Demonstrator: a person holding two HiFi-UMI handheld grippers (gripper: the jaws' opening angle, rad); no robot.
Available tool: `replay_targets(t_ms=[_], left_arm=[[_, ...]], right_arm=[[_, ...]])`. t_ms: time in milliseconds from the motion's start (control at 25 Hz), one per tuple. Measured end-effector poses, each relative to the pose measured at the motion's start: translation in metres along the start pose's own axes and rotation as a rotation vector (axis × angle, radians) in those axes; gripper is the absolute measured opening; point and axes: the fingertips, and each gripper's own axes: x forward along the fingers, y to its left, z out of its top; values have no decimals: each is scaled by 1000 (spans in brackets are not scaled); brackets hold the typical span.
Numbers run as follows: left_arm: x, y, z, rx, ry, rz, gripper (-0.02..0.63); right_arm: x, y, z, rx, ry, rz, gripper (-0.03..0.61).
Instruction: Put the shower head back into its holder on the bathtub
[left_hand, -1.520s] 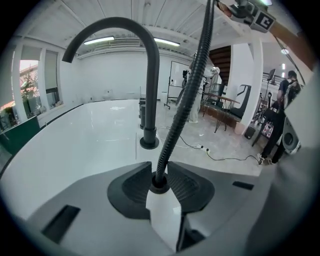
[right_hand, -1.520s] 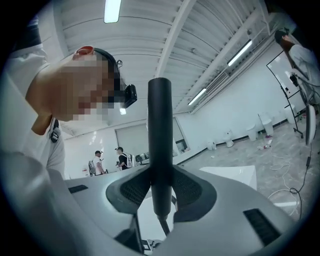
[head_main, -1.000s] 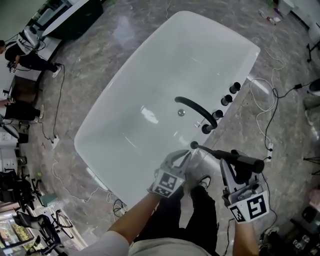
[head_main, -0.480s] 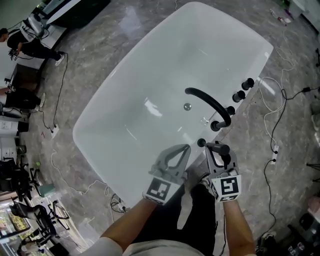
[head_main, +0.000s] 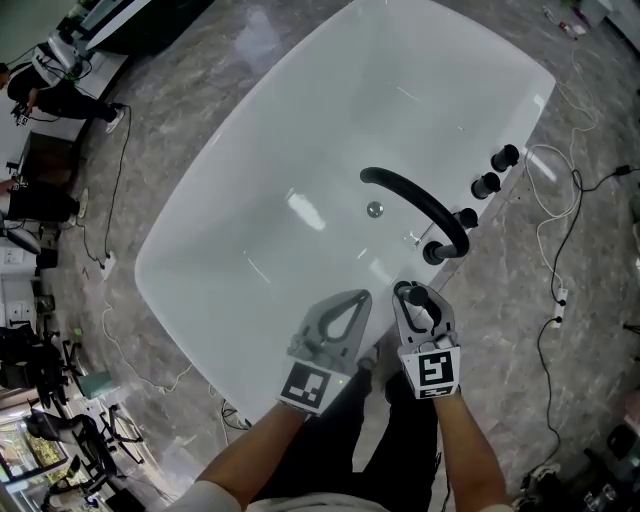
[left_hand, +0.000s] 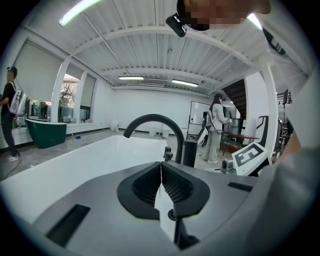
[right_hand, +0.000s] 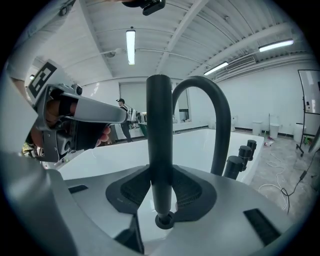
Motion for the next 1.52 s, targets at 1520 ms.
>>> replay_targets(t_ms=[1520], left_arm=[[16, -13, -17, -21, 62, -12, 6]], right_arm=[[8, 2, -57, -137, 151, 78, 176]])
